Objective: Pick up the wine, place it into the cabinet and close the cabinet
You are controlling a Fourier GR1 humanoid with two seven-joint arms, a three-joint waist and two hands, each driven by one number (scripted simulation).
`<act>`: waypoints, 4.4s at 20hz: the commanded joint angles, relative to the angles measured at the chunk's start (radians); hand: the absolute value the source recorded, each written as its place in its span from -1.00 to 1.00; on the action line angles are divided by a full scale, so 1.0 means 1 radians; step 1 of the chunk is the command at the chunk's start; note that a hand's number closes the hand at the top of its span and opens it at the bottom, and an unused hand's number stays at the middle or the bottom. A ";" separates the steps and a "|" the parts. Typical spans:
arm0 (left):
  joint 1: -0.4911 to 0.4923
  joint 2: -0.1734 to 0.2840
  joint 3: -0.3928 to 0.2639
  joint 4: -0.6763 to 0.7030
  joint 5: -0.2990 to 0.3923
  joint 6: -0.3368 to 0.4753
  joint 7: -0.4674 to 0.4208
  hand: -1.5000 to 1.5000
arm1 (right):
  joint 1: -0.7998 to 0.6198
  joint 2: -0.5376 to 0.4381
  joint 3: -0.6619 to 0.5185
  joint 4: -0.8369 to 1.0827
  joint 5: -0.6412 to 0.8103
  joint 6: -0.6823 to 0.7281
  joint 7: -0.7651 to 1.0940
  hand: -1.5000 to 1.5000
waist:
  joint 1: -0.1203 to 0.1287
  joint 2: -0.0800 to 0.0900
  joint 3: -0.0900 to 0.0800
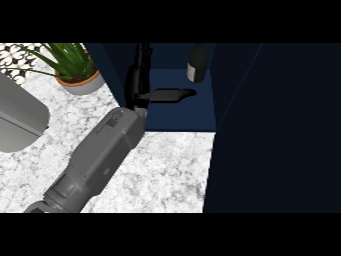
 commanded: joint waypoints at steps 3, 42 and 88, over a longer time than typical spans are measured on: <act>0.193 0.030 -0.070 -0.276 -0.028 0.027 0.050 -1.00 | 0.061 -0.041 -0.056 -0.200 -0.075 0.002 0.065 -1.00 | 0.006 -0.002 0.001; 1.154 0.451 -0.141 -1.346 -0.067 0.005 0.058 -1.00 | -0.175 -0.015 0.527 -0.104 0.099 0.051 0.286 1.00 | 0.002 0.003 -0.004; 1.304 0.725 0.434 -1.285 0.372 -0.532 0.100 -1.00 | -1.595 0.147 0.133 1.451 -0.834 -0.023 0.169 1.00 | 0.059 0.031 -0.002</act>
